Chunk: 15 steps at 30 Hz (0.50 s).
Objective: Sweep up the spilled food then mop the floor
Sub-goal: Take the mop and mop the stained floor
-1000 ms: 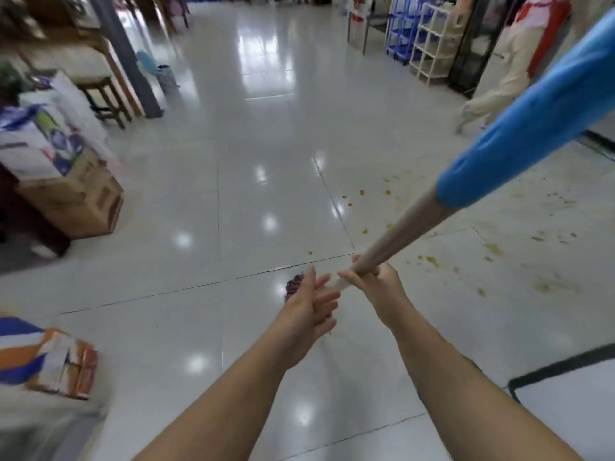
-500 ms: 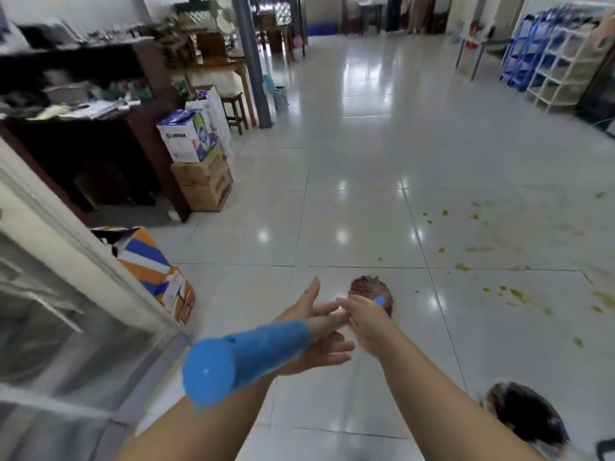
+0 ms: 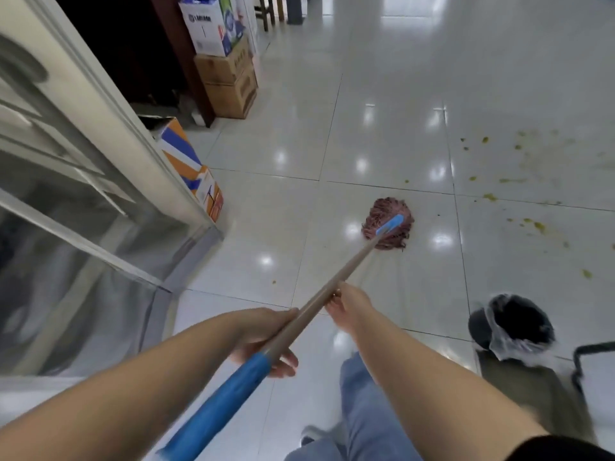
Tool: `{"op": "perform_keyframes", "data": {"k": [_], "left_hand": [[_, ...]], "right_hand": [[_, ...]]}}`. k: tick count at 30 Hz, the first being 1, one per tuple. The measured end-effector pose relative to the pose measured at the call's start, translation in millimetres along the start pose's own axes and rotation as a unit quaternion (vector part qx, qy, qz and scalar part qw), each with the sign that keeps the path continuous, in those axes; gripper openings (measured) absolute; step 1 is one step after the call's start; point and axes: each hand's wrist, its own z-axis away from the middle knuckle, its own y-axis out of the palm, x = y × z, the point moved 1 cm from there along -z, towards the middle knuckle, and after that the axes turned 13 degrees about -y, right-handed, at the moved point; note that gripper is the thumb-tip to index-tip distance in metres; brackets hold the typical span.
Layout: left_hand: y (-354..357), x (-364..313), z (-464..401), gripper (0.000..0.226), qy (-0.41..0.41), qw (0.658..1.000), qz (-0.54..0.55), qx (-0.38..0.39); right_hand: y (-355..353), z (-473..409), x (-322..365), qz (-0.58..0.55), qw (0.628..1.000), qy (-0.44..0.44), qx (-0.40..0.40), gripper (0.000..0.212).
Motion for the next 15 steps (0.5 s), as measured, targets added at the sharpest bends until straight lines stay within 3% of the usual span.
{"op": "perform_keyframes", "data": {"k": [3, 7, 10, 13, 15], "left_hand": [[-2.0, 10.7, -8.2, 0.055, -0.065, 0.993, -0.095, -0.038], [-7.0, -0.4, -31.0, 0.049, -0.097, 0.986, -0.055, -0.124], [-8.2, -11.6, -46.9, 0.042, -0.116, 0.969, -0.106, -0.189], [-16.5, -33.1, -48.7, 0.048, -0.099, 0.972, -0.036, -0.209], [-22.9, -56.6, -39.2, 0.055, -0.1, 0.973, 0.023, -0.207]], "right_hand": [[-8.4, -5.6, -16.4, -0.006, 0.999, 0.038, -0.008, 0.024], [-3.5, -25.9, -22.0, -0.069, 0.992, 0.102, 0.02, 0.036], [4.5, -43.7, -23.9, -0.035, 0.985, 0.166, 0.035, 0.037], [10.2, -63.5, -14.1, 0.003, 0.978, 0.199, 0.062, 0.038], [15.9, -79.8, 1.8, -0.031, 0.974, 0.216, 0.056, 0.039]]}}
